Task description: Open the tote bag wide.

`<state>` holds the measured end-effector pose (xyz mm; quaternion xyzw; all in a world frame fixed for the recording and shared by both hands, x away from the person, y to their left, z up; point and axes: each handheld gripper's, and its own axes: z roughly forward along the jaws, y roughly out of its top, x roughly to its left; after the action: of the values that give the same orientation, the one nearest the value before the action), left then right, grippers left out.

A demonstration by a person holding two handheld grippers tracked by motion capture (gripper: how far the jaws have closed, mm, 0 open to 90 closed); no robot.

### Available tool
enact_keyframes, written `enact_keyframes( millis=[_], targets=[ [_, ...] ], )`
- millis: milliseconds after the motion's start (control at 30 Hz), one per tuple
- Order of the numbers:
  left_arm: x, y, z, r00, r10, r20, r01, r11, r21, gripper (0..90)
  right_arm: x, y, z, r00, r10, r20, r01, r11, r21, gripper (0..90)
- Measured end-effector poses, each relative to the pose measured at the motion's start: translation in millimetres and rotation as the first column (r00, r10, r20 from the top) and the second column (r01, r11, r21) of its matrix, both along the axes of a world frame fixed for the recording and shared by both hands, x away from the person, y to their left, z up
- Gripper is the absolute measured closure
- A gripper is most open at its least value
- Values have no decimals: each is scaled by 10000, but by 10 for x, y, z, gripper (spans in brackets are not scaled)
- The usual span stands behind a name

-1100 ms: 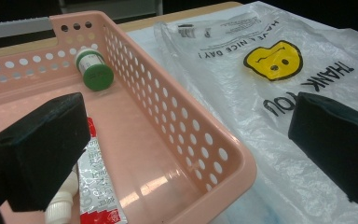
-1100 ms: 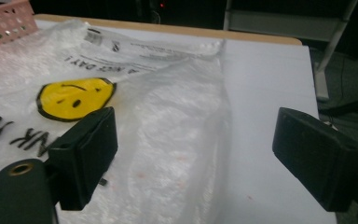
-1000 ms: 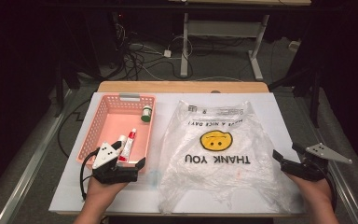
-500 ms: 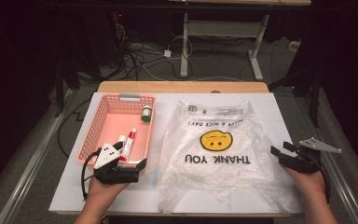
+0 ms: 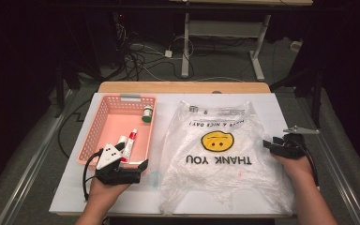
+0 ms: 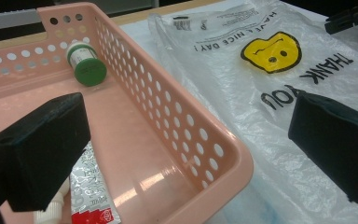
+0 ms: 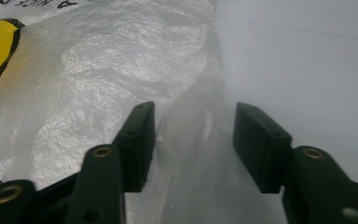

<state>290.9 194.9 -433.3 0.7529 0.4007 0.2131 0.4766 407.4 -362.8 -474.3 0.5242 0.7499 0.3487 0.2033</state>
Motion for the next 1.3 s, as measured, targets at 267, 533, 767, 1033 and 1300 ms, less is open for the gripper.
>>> enact_keyframes(
  millis=[267, 533, 767, 1033, 1300],
  targets=[
    [-12, -15, 5, 10000, -46, 9, 46, 10000, -3, 0, -50, 14, 17, 9997, -102, 200, 105, 9998, -187, 900],
    [-4, -42, -7, 10000, -97, -4, 97, 9999, 46, 0, -206, -339, 109, 9890, -1301, 704, 1322, 9909, -250, 900],
    [-14, -71, -1, 9998, -137, 116, 135, 9998, 152, 0, -471, -727, 86, 9704, -2280, 792, 2300, 9731, -165, 900],
    [-17, -50, 62, 9998, -105, -141, 108, 9997, 225, 0, -687, -793, 147, 9643, -2320, 1276, 2312, 9727, 211, 602],
    [-127, -76, -13, 9972, -457, -587, 468, 9988, 175, 0, -1076, -307, 470, 9741, -543, 2197, 411, 9971, 642, 509]
  ],
)
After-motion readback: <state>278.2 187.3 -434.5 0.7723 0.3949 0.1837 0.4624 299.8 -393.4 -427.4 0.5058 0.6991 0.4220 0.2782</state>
